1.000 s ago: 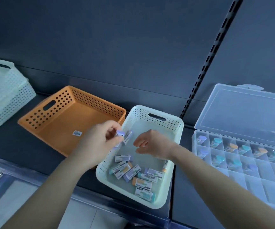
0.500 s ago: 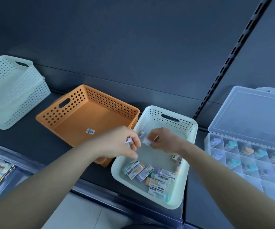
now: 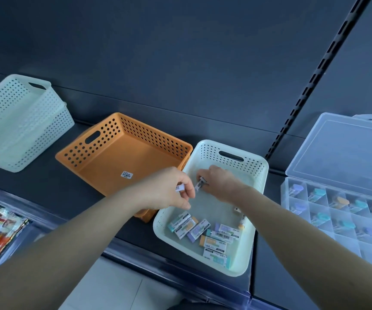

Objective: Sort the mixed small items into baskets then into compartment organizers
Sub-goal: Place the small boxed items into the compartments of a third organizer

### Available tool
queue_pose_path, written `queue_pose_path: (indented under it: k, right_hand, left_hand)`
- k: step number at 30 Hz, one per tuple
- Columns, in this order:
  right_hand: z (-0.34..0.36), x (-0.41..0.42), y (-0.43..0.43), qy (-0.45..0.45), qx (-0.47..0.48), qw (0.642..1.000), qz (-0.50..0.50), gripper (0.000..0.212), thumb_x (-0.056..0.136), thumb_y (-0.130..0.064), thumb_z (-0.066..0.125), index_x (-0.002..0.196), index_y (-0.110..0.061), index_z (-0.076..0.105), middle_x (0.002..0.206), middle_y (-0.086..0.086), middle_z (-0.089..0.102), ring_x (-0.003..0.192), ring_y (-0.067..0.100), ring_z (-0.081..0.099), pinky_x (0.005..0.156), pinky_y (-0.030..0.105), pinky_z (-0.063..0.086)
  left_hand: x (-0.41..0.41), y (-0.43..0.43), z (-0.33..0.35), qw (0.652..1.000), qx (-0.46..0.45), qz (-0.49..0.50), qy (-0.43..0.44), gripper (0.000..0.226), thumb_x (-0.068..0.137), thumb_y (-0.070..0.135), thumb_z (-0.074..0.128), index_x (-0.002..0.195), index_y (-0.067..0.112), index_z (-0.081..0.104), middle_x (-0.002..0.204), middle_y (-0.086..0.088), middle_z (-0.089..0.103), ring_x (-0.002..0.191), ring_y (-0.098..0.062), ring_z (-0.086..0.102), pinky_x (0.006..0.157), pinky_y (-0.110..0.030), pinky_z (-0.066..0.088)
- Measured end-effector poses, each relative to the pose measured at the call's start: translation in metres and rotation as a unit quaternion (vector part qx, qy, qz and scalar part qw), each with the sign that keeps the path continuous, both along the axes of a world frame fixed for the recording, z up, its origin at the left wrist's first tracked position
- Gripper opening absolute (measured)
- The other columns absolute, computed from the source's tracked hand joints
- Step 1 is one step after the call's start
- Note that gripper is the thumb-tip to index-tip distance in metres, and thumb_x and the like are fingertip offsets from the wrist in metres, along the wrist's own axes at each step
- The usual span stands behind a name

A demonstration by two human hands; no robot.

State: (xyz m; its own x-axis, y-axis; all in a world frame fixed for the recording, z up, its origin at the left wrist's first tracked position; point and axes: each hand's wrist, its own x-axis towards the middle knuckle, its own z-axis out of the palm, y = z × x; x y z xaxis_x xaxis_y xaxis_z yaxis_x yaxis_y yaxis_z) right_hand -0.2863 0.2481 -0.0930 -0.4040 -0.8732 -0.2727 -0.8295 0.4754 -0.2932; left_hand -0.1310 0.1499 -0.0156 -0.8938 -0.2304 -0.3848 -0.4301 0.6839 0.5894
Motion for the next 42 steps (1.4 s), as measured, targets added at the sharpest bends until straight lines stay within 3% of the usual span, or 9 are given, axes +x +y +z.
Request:
queue_pose_path:
  k: [6, 12, 16, 21, 24, 29, 33, 36, 42]
  right_hand:
    - [0.040, -0.018, 0.056, -0.205, -0.113, 0.962, -0.139, 0.012, 0.087, -0.031, 0.065, 0.089, -0.019, 0.065, 0.070, 0.003, 0.064, 0.054, 0.011, 0.064, 0.062, 0.034, 0.056]
    - [0.063, 0.000, 0.086, -0.333, -0.156, 0.907, -0.206, 0.017, 0.089, -0.023, 0.062, 0.083, -0.008, 0.063, 0.066, 0.002, 0.065, 0.060, 0.011, 0.062, 0.046, 0.018, 0.044]
    - [0.066, 0.008, 0.099, -0.437, -0.213, 0.841, -0.237, 0.019, 0.094, -0.009, 0.050, 0.077, -0.005, 0.058, 0.060, 0.001, 0.059, 0.049, 0.018, 0.039, 0.044, 0.020, 0.034]
    - [0.065, 0.012, 0.124, -0.525, -0.272, 0.750, -0.296, 0.015, 0.096, -0.008, 0.046, 0.086, -0.005, 0.056, 0.069, 0.010, 0.053, 0.052, 0.019, 0.047, 0.042, 0.023, 0.033]
    - [0.069, 0.007, 0.147, -0.565, -0.320, 0.693, -0.312, 0.010, 0.094, -0.003, 0.043, 0.091, -0.005, 0.052, 0.069, 0.011, 0.045, 0.049, 0.018, 0.042, 0.042, 0.022, 0.031]
    - [0.077, -0.015, 0.208, -0.469, -0.378, 0.714, -0.356, 0.012, 0.092, -0.005, 0.054, 0.098, -0.010, 0.063, 0.072, 0.006, 0.055, 0.046, 0.012, 0.030, 0.042, 0.021, 0.023]
    - [0.083, -0.041, 0.272, -0.377, -0.430, 0.716, -0.400, 0.013, 0.088, -0.010, 0.064, 0.095, -0.001, 0.059, 0.072, 0.007, 0.061, 0.041, 0.010, 0.030, 0.039, 0.019, 0.028]
    - [0.086, -0.063, 0.321, -0.324, -0.434, 0.721, -0.431, 0.018, 0.083, -0.016, 0.072, 0.089, -0.002, 0.063, 0.069, 0.006, 0.055, 0.045, 0.012, 0.027, 0.041, 0.021, 0.025]
    - [0.067, -0.098, 0.388, -0.258, -0.422, 0.735, -0.464, 0.007, 0.084, -0.013, 0.071, 0.090, -0.017, 0.069, 0.057, -0.005, 0.048, 0.042, 0.011, 0.031, 0.041, 0.023, 0.028]
  left_hand:
    - [-0.020, 0.030, -0.028, 0.985, -0.071, -0.132, -0.085, 0.051, 0.071, 0.028, 0.082, 0.118, 0.029, 0.063, 0.121, 0.011, 0.058, 0.108, -0.014, 0.055, 0.093, -0.036, 0.048]
    - [-0.021, 0.036, -0.055, 0.971, -0.138, -0.167, -0.102, 0.055, 0.061, 0.027, 0.087, 0.107, 0.030, 0.058, 0.107, 0.006, 0.058, 0.090, -0.018, 0.058, 0.079, -0.037, 0.052]
    - [-0.019, 0.033, -0.048, 0.991, -0.083, -0.105, -0.022, 0.039, 0.070, 0.020, 0.082, 0.093, 0.027, 0.052, 0.086, 0.008, 0.061, 0.071, -0.012, 0.058, 0.057, -0.027, 0.044]
    - [-0.031, 0.029, -0.019, 0.987, 0.025, 0.027, 0.154, 0.025, 0.072, 0.029, 0.082, 0.084, 0.028, 0.060, 0.086, 0.008, 0.061, 0.077, -0.015, 0.056, 0.063, -0.026, 0.038]
    - [-0.042, 0.046, -0.010, 0.975, 0.124, 0.052, 0.176, 0.017, 0.083, 0.036, 0.072, 0.089, 0.032, 0.056, 0.061, 0.013, 0.051, 0.047, -0.011, 0.038, 0.049, -0.027, 0.030]
    - [-0.070, 0.098, -0.004, 0.959, 0.219, 0.054, 0.172, 0.025, 0.090, 0.034, 0.061, 0.113, 0.026, 0.054, 0.063, 0.009, 0.052, 0.048, -0.013, 0.033, 0.050, -0.026, 0.027]
    - [-0.097, 0.152, 0.007, 0.974, 0.164, -0.007, 0.155, 0.041, 0.096, 0.021, 0.046, 0.126, 0.049, 0.044, 0.072, 0.008, 0.061, 0.058, -0.015, 0.049, 0.055, -0.023, 0.036]
    - [-0.120, 0.189, 0.007, 0.979, 0.123, -0.051, 0.154, 0.053, 0.098, 0.029, 0.046, 0.141, 0.054, 0.025, 0.065, 0.016, 0.051, 0.088, -0.012, 0.064, 0.069, -0.027, 0.044]
    - [-0.164, 0.254, 0.002, 0.982, 0.015, -0.026, 0.189, 0.016, 0.086, 0.042, 0.061, 0.100, 0.035, 0.057, 0.096, 0.013, 0.066, 0.072, -0.009, 0.058, 0.061, -0.030, 0.046]
